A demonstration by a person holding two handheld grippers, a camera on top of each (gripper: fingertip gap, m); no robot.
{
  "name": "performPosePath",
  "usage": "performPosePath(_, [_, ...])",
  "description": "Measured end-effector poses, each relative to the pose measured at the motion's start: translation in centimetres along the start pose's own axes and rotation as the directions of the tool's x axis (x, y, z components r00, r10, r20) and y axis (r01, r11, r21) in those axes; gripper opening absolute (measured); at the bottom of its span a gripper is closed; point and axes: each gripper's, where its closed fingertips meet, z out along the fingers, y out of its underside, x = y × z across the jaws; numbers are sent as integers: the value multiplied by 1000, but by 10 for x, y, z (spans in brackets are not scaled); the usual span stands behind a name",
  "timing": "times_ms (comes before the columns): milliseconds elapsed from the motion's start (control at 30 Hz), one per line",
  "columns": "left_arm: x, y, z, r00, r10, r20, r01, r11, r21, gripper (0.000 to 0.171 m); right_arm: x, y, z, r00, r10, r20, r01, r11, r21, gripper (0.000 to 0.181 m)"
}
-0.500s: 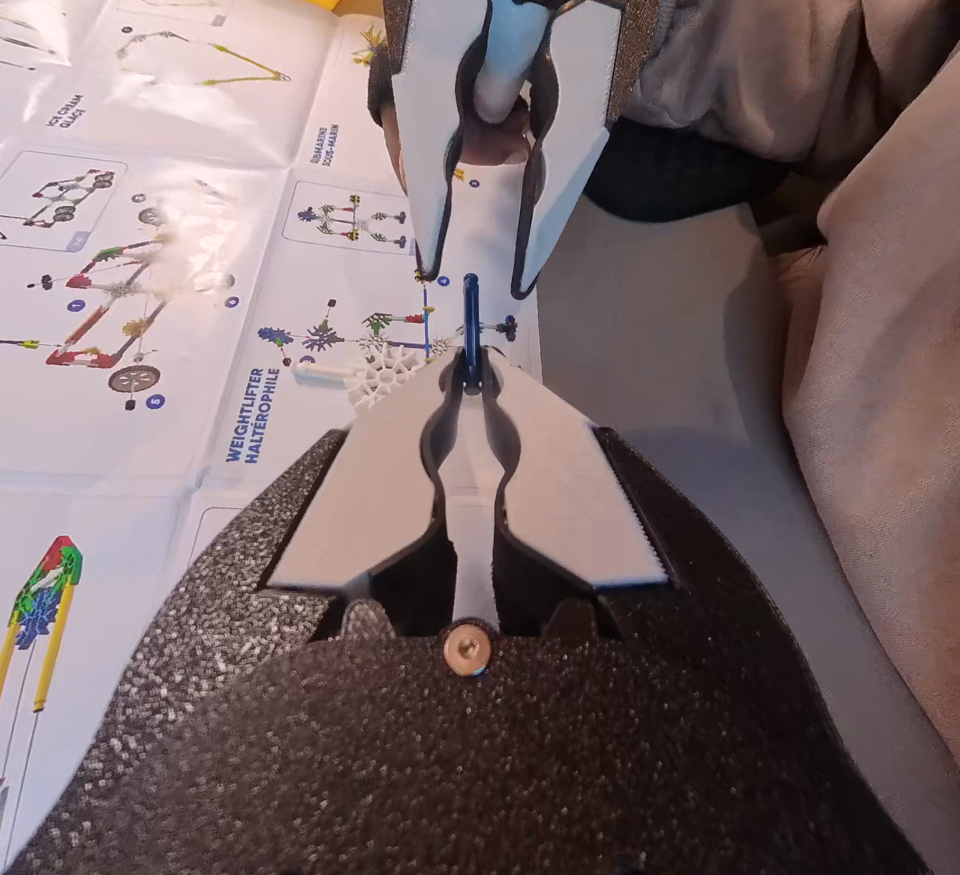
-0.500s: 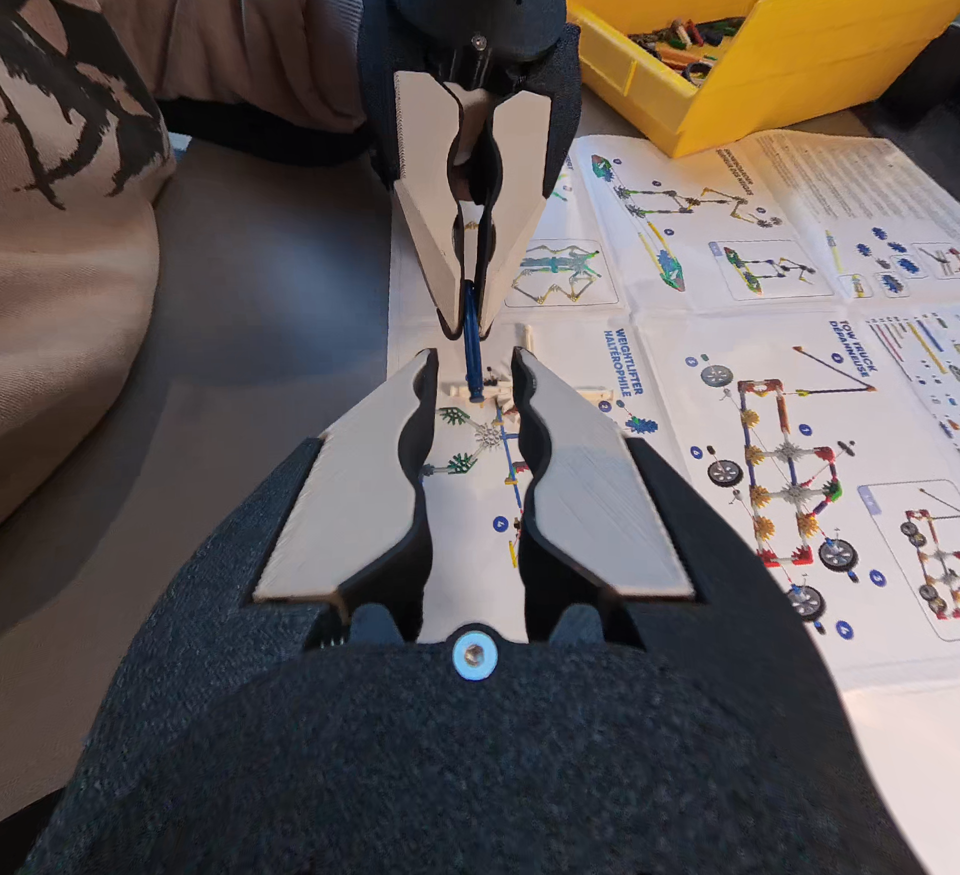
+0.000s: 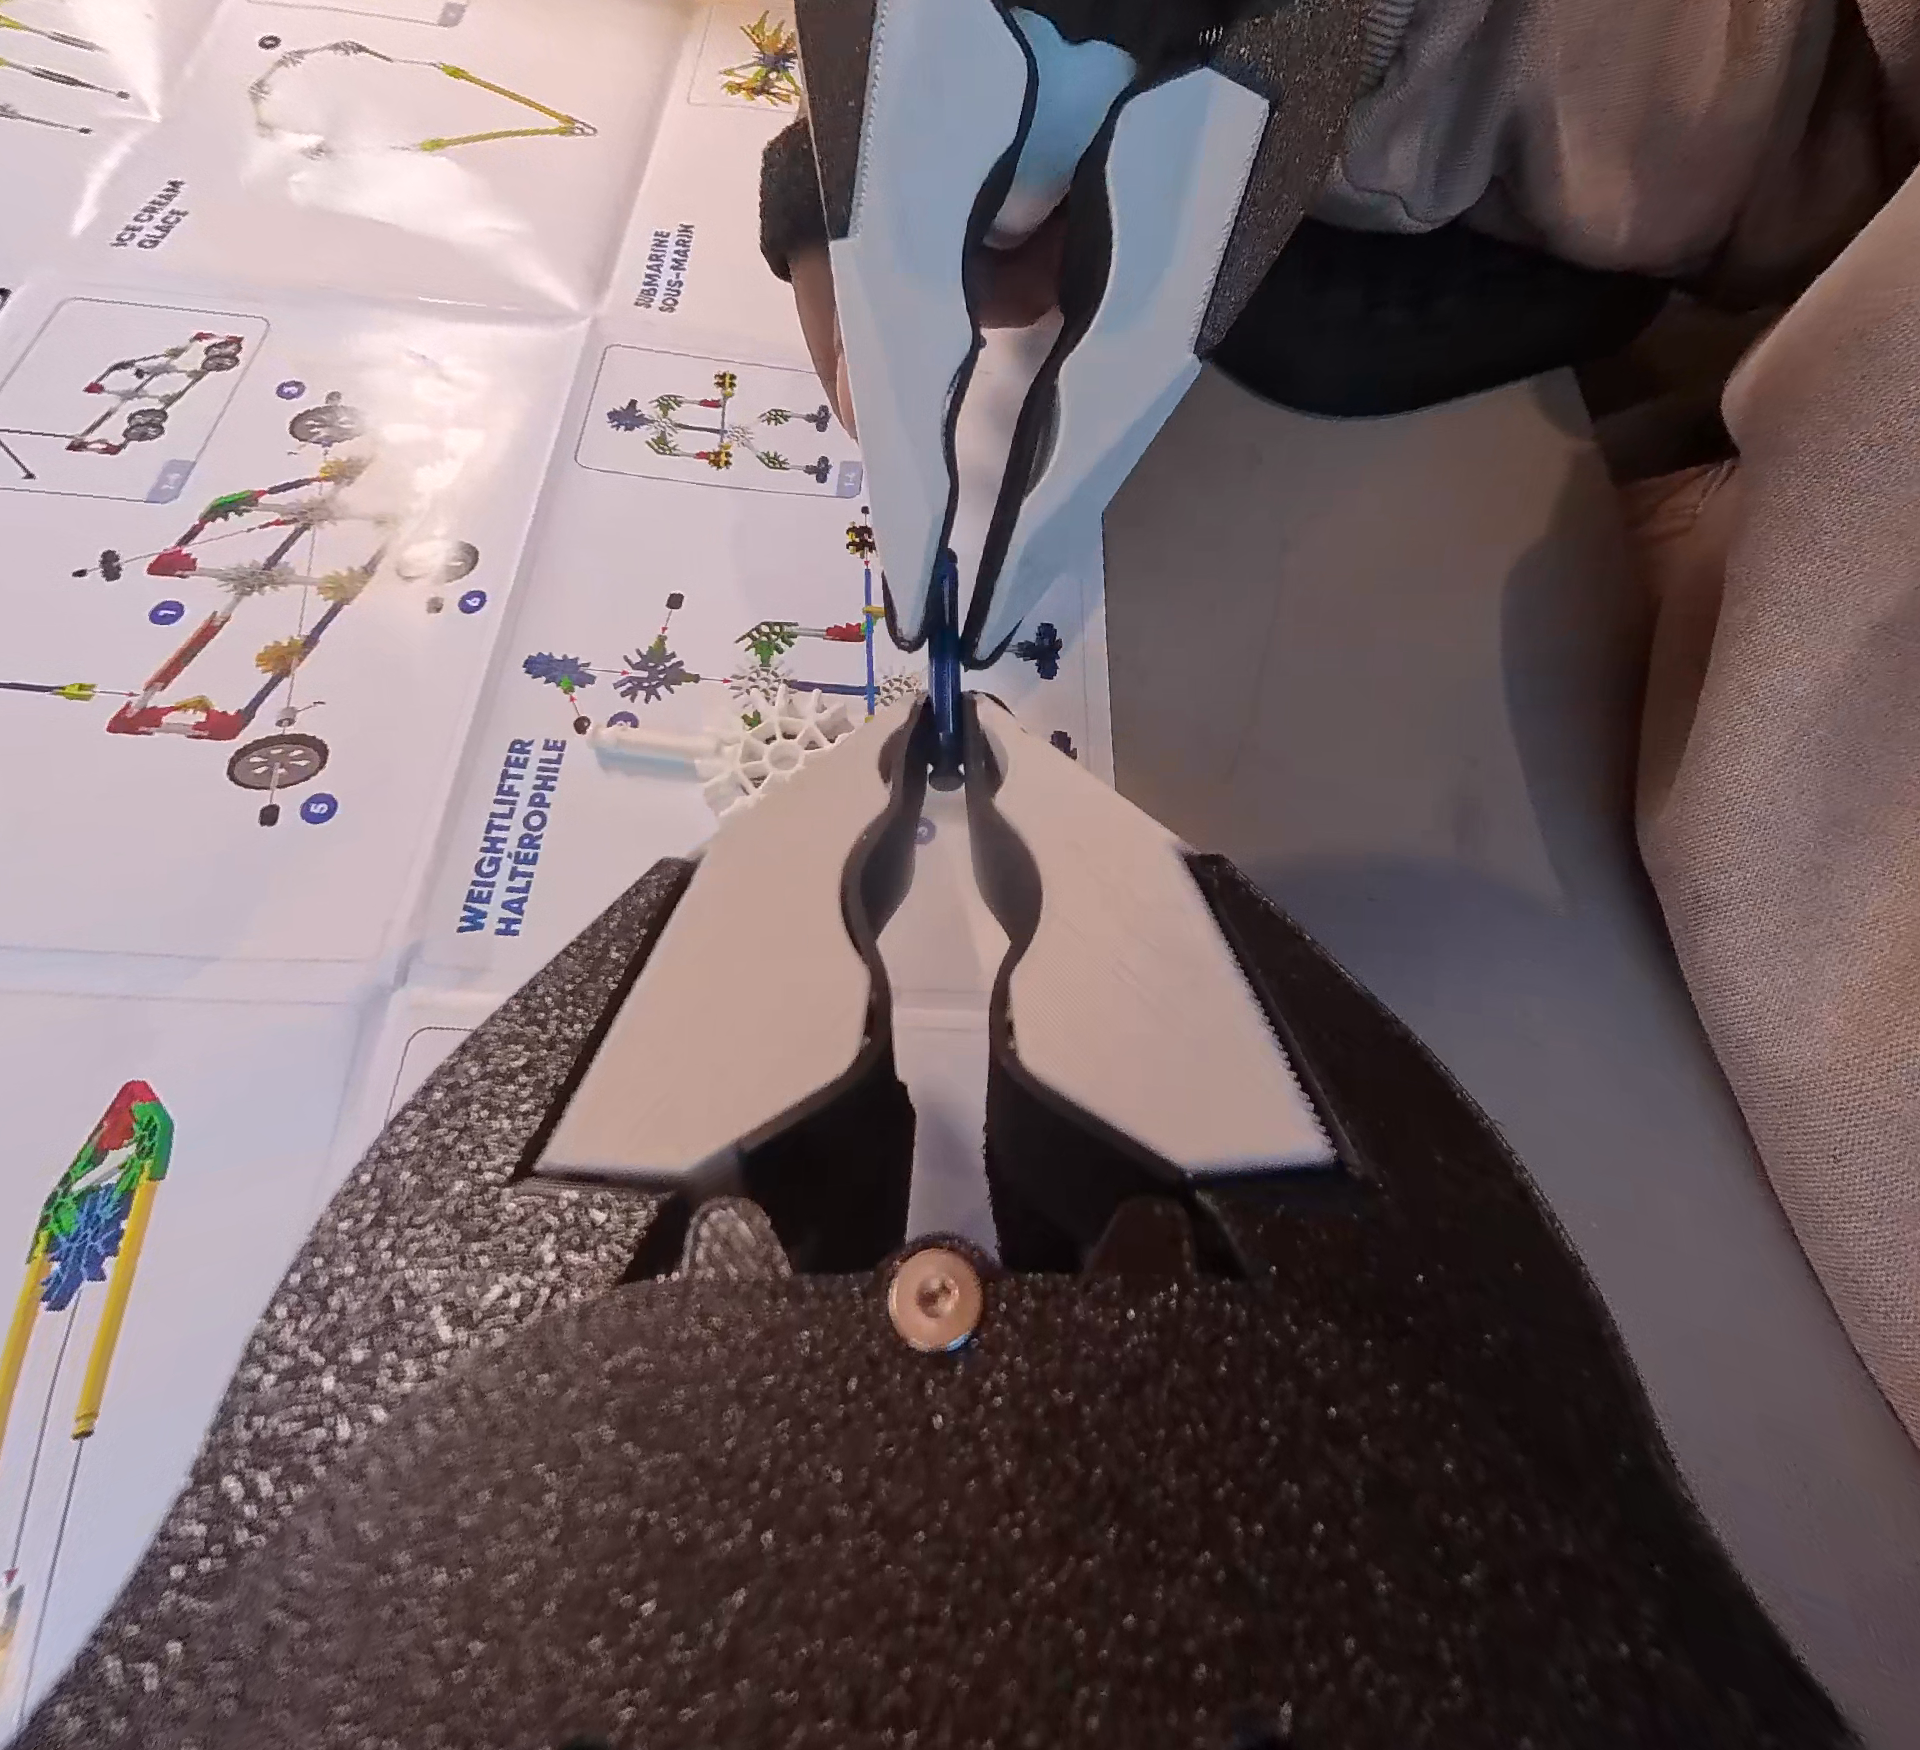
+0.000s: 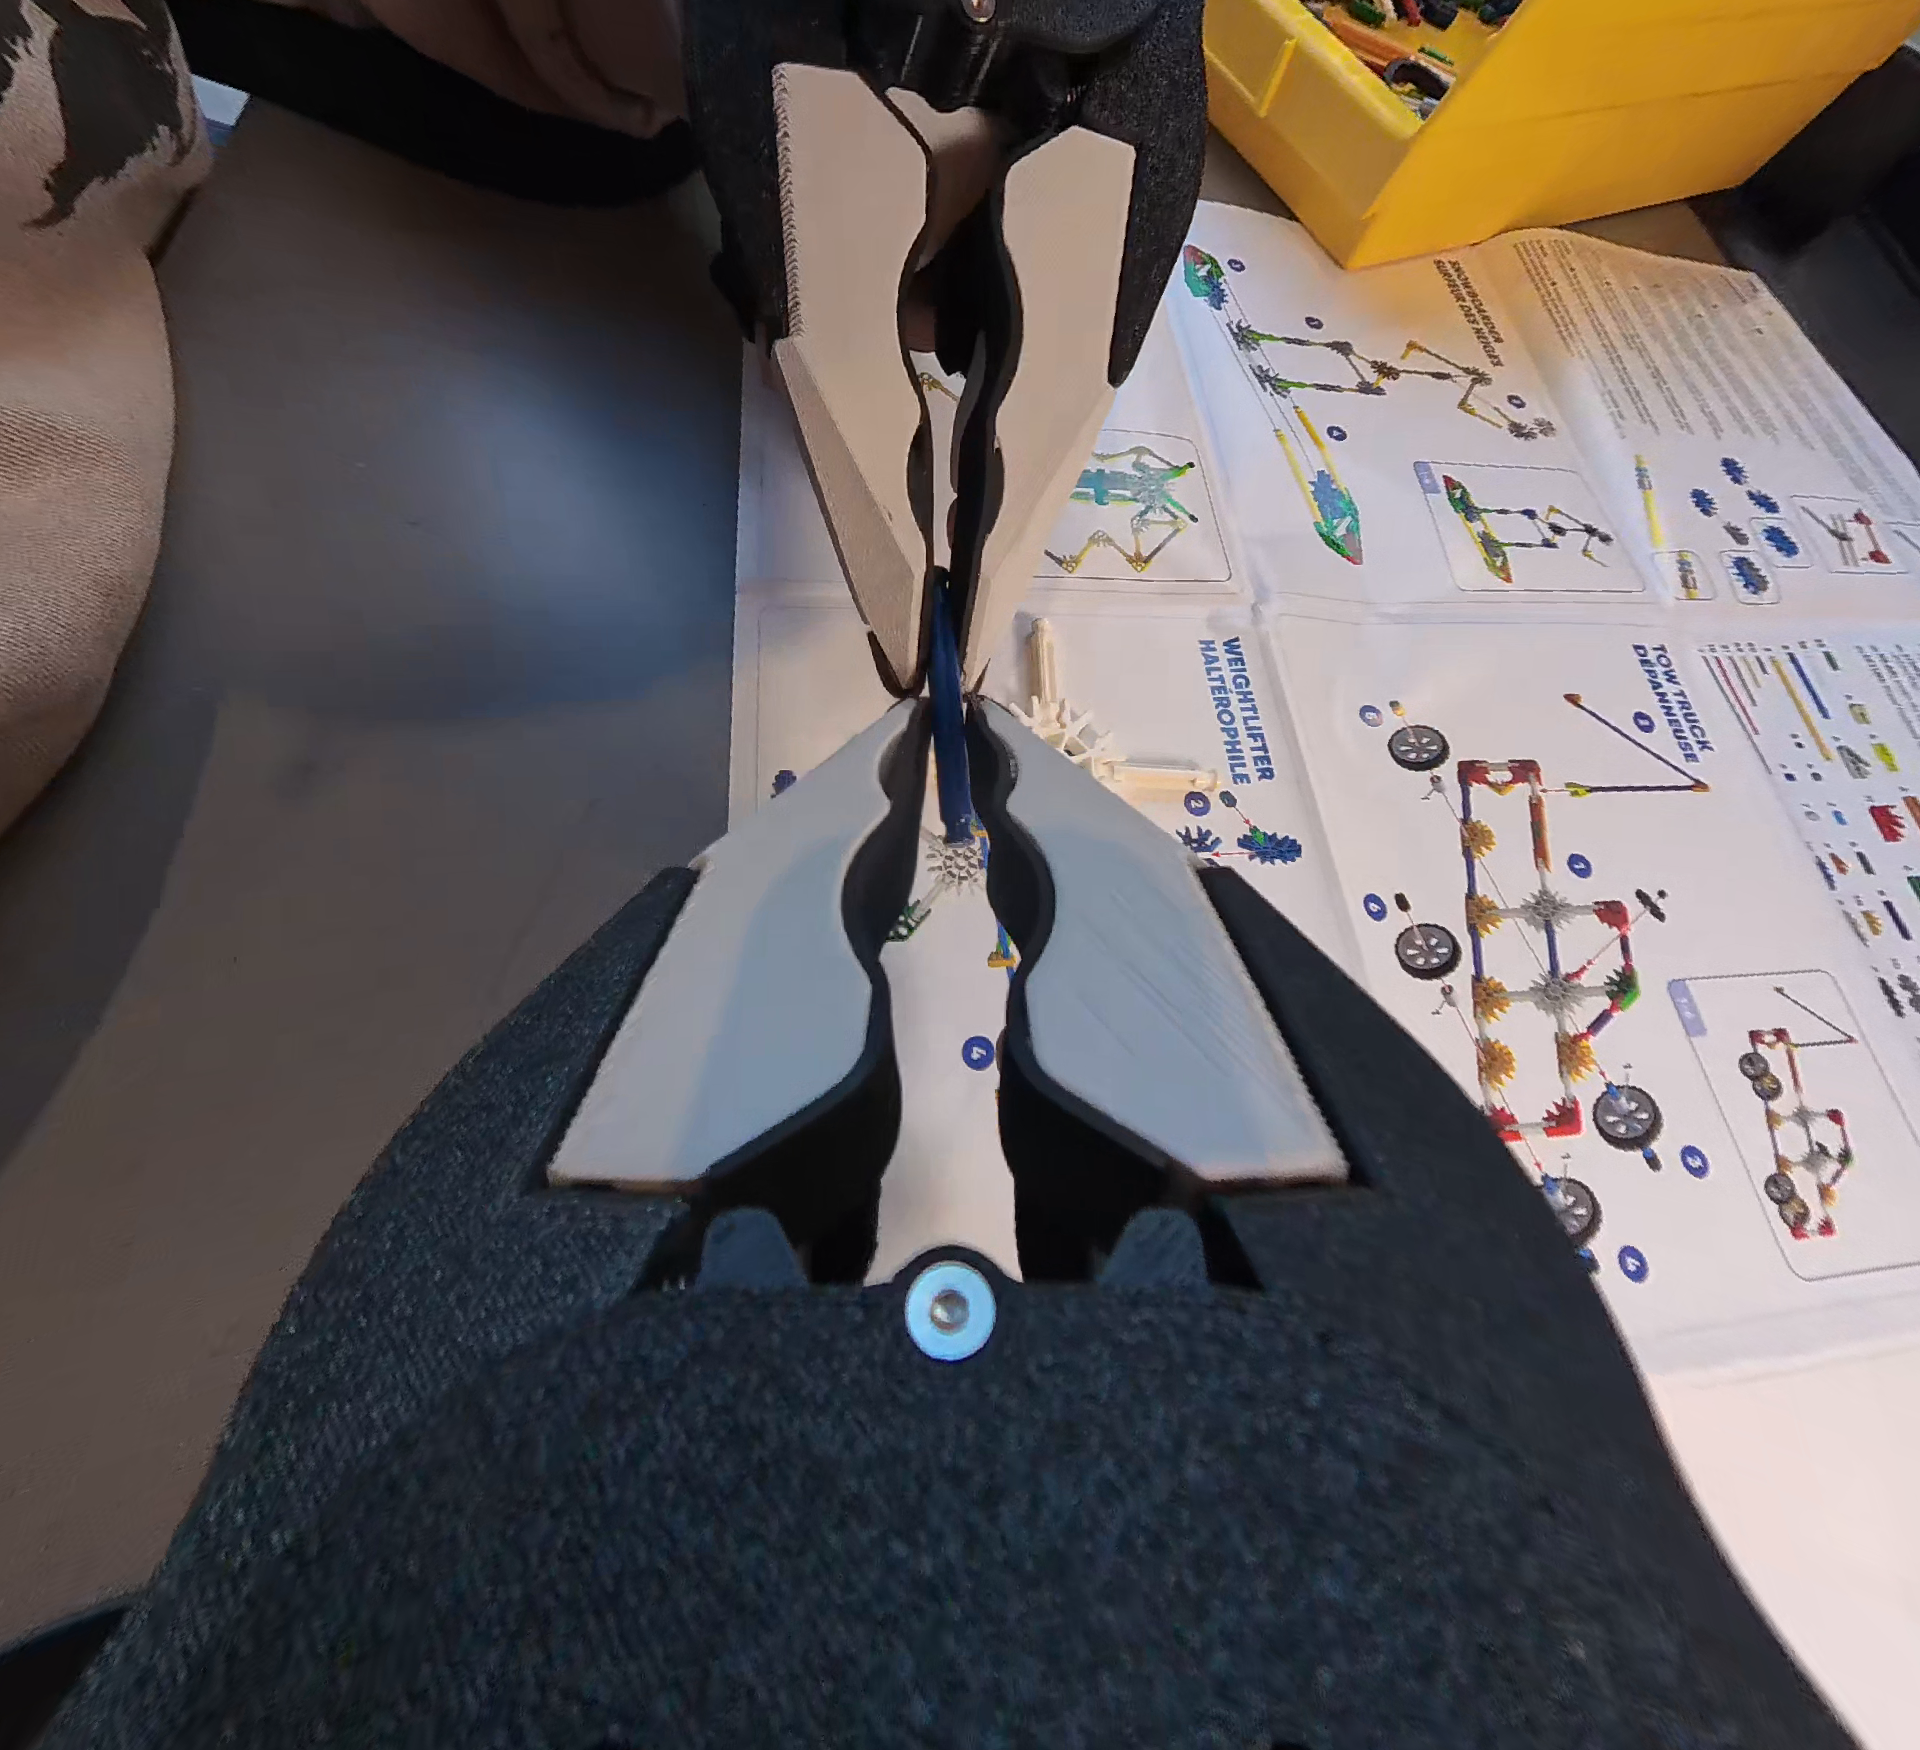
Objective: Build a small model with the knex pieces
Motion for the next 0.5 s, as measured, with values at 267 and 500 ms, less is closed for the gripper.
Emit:
performPosePath(267, [-32,9,-13,986,22,167,-15,999,-43,21,24,28,-14,995,36,-92,-47,991,-122,5])
performPosePath(500, [-39,36,-8,981,45,188,-12,985,-172,12,25,55,-14,994,54,-91,-76,965,-252,6])
